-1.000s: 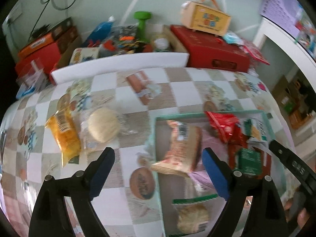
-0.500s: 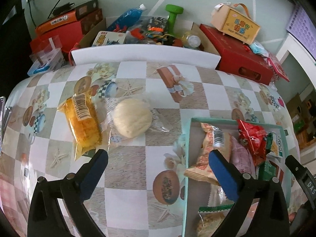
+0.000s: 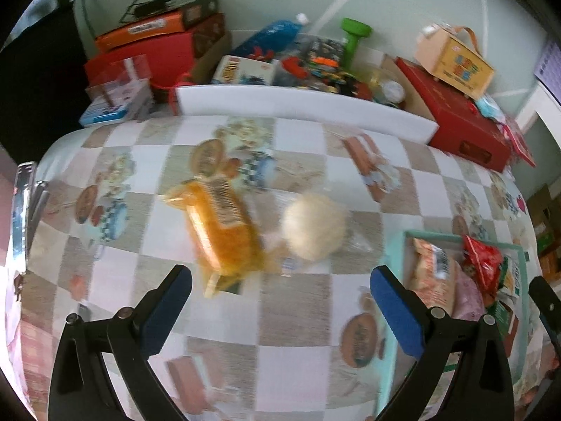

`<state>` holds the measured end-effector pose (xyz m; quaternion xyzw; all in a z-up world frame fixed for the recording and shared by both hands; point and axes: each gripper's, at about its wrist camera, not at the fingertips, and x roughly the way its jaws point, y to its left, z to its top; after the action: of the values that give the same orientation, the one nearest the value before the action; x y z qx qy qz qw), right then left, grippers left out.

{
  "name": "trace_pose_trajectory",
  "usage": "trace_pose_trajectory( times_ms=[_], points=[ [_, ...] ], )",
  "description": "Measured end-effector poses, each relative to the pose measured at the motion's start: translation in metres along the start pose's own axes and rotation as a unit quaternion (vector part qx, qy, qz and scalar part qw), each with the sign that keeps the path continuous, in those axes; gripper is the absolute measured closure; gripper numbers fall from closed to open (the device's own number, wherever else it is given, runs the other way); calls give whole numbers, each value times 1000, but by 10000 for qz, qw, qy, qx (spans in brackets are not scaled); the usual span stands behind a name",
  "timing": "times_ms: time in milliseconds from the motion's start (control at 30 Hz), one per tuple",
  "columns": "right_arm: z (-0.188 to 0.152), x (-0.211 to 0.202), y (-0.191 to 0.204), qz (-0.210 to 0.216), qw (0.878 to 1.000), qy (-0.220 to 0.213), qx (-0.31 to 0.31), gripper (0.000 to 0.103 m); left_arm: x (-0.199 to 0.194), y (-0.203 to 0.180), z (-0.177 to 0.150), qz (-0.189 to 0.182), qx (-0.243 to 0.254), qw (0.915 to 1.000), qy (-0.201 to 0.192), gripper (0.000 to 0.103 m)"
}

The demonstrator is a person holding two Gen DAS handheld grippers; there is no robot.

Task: Organize snacks
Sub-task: 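Move both open grippers back toward the orange bread bag and round bun, then grasp the orange bread bag with the left gripper while the right grasps the bun bag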

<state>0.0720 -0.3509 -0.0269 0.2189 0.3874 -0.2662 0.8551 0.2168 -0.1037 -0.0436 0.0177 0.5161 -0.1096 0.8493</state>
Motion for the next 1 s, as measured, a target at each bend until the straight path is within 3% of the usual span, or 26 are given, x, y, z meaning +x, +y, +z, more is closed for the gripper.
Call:
trace_pose_trajectory(
  times_ms=[233, 533, 800, 1000],
  points=[
    [-6, -3, 44, 232, 9983, -14, -537, 0, -12, 52, 8, 295, -521, 9981, -149, 2],
    [-22, -3, 93, 676, 9916, 29, -1099, 0, -17, 99, 9, 384, -1100, 9930, -177, 2],
    [-35, -9, 133, 1226, 9818, -21, -1452, 0, -13, 101, 10, 209, -1129, 9931, -218, 2],
    [-40, 0, 153, 1240, 9775, -48, -1706, 0, -1, 101, 11, 77, -1147, 9932, -196, 2]
  ],
)
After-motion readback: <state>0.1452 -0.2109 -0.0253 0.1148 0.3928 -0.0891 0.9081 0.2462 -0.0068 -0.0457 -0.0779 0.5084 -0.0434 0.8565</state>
